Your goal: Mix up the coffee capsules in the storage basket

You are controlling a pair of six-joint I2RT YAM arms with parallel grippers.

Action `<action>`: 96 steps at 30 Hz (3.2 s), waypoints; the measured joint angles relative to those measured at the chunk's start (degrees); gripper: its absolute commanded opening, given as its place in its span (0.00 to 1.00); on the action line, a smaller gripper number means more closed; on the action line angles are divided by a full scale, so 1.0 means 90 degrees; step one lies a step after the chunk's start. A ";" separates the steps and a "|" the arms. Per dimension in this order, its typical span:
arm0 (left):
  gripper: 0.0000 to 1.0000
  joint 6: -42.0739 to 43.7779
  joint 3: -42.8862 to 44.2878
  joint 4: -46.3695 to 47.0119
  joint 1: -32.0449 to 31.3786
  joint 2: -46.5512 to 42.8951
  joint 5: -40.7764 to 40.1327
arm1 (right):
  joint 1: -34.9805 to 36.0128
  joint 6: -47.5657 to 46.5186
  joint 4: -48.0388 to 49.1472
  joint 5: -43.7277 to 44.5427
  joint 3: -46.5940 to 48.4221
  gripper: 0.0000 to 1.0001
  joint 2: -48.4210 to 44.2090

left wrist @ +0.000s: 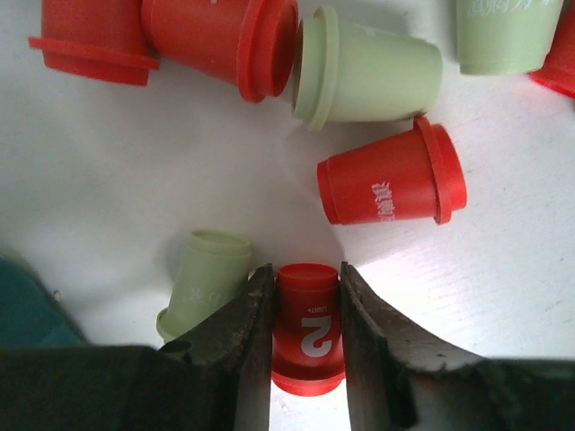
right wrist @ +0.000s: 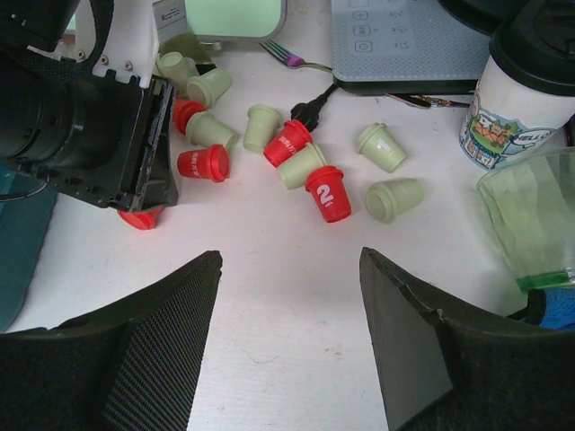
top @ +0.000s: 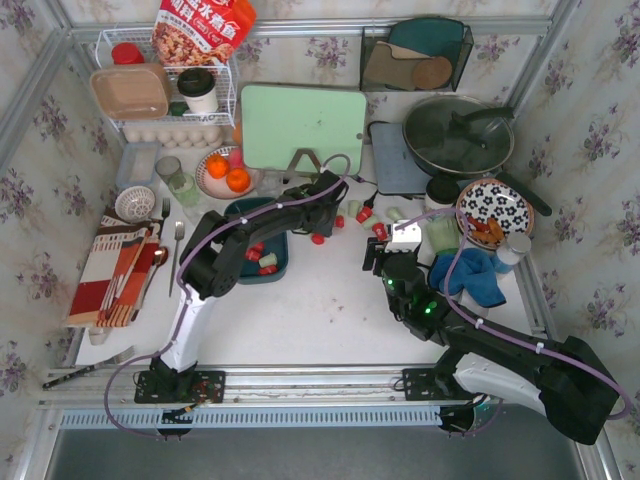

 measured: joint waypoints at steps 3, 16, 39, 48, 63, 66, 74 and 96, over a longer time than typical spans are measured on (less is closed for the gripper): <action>0.22 -0.0046 -0.0104 -0.0053 -0.0002 -0.0102 0.0005 | 0.0000 0.0000 0.0000 0.0000 0.0000 0.70 0.0000; 0.08 -0.0202 -0.1042 0.0272 -0.0051 -0.1807 0.0474 | 0.0000 -0.0002 0.0000 0.0007 0.0000 0.70 0.0002; 0.09 0.0197 -0.4476 0.0940 0.0148 -0.4852 -0.1158 | 0.0000 0.0002 0.0000 -0.0046 0.0039 0.72 0.0211; 0.15 -0.0015 -0.4813 0.1032 0.0294 -0.4857 -0.1358 | -0.0002 0.0005 0.0017 -0.0119 0.0155 0.73 0.0702; 0.46 -0.0301 -0.5355 0.1773 0.0498 -0.4935 -0.1139 | -0.0168 0.0049 0.0277 -0.0653 0.0401 0.75 0.1734; 0.50 -0.0294 -0.5656 0.2055 0.0493 -0.5289 -0.1105 | -0.0410 0.0214 0.0260 -0.0913 0.0546 0.75 0.2047; 0.55 -0.0078 -0.6244 0.2407 0.0495 -0.6613 -0.1183 | -0.1758 0.1049 0.0100 -0.1872 0.0860 0.72 0.2684; 0.54 0.0066 -0.6785 0.2132 0.0495 -0.7898 -0.1090 | -0.2795 0.0787 -0.0644 -0.2654 0.2931 0.57 0.5093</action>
